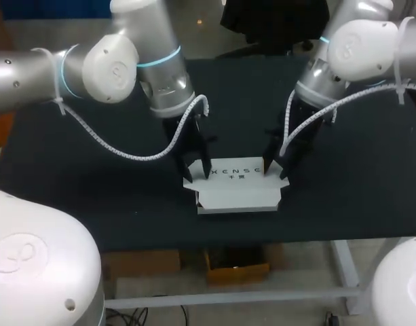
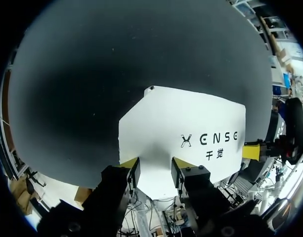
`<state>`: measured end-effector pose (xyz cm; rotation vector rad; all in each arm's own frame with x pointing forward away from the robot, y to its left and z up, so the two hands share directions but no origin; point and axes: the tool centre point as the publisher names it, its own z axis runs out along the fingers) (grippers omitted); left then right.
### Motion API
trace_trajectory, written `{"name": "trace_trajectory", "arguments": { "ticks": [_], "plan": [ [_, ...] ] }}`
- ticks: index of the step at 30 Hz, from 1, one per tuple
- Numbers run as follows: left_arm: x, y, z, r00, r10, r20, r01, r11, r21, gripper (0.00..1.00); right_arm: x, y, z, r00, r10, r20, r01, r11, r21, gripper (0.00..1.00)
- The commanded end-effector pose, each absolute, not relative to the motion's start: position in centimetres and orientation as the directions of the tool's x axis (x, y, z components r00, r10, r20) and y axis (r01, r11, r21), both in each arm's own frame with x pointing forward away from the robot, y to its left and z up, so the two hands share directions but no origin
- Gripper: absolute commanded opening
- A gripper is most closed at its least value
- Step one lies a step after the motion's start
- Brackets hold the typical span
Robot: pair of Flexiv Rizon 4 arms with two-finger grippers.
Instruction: Assemble the packaging by folding the flat box into shape, placing the metal phone stand inside, and closing the box properly
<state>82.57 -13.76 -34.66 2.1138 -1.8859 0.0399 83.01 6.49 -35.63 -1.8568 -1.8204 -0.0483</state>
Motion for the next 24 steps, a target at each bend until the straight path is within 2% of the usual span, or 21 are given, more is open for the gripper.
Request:
{"name": "trace_trajectory", "arguments": {
  "ticks": [1, 24],
  "plan": [
    [81.9, -14.0, -34.8, 0.126, -0.966, 0.226, -0.98, -0.085, 0.18, 0.42, 82.6, 6.5, -35.9, 0.089, 0.919, 0.383, 0.941, 0.048, -0.334, 0.48],
    [81.3, -14.1, -35.5, 0.088, -0.964, 0.252, -0.993, -0.065, 0.101, 0.44, 81.2, 5.5, -37.2, 0.094, 0.922, 0.376, 0.963, 0.011, -0.269, 0.48]
  ]
}}
